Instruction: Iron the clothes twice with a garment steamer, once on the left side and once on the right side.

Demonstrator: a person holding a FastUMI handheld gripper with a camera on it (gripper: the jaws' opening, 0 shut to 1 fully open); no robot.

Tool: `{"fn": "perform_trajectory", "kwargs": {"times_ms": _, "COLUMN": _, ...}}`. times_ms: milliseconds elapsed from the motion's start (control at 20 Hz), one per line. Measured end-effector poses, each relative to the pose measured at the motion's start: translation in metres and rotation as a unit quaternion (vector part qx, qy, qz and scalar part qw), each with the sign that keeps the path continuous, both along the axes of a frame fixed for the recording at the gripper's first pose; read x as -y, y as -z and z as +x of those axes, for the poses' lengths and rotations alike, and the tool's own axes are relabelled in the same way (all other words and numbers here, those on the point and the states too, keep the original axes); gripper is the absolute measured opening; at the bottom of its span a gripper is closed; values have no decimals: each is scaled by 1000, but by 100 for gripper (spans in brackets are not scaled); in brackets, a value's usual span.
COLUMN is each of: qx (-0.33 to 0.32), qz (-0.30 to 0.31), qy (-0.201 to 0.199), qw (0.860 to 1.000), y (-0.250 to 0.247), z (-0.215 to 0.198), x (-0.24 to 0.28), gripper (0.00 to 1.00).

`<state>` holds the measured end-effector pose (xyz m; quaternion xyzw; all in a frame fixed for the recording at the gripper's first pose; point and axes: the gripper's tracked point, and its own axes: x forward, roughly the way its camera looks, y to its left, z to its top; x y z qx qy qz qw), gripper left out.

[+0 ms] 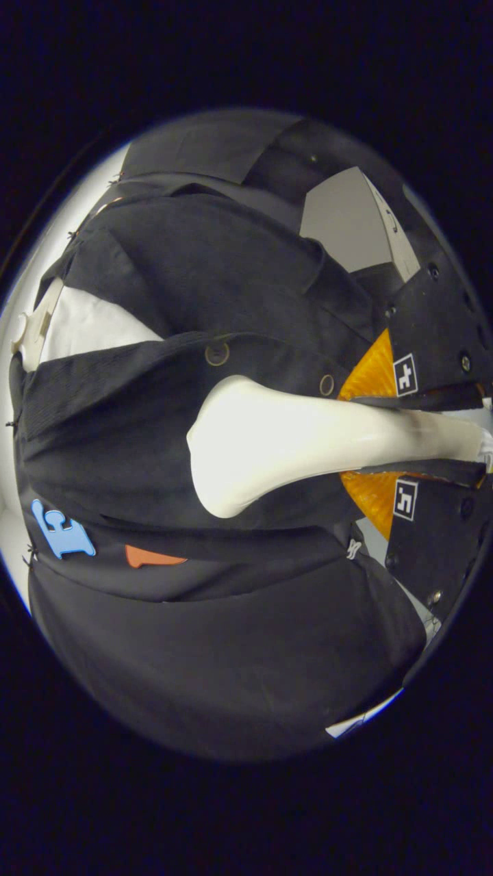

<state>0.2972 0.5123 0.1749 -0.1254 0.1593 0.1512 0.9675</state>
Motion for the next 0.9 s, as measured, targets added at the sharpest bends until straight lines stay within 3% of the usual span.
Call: {"fn": "perform_trajectory", "kwargs": {"times_ms": 900, "qx": -85, "qz": -35, "qy": 3, "qw": 996, "y": 118, "z": -20, "x": 17, "gripper": 31}}
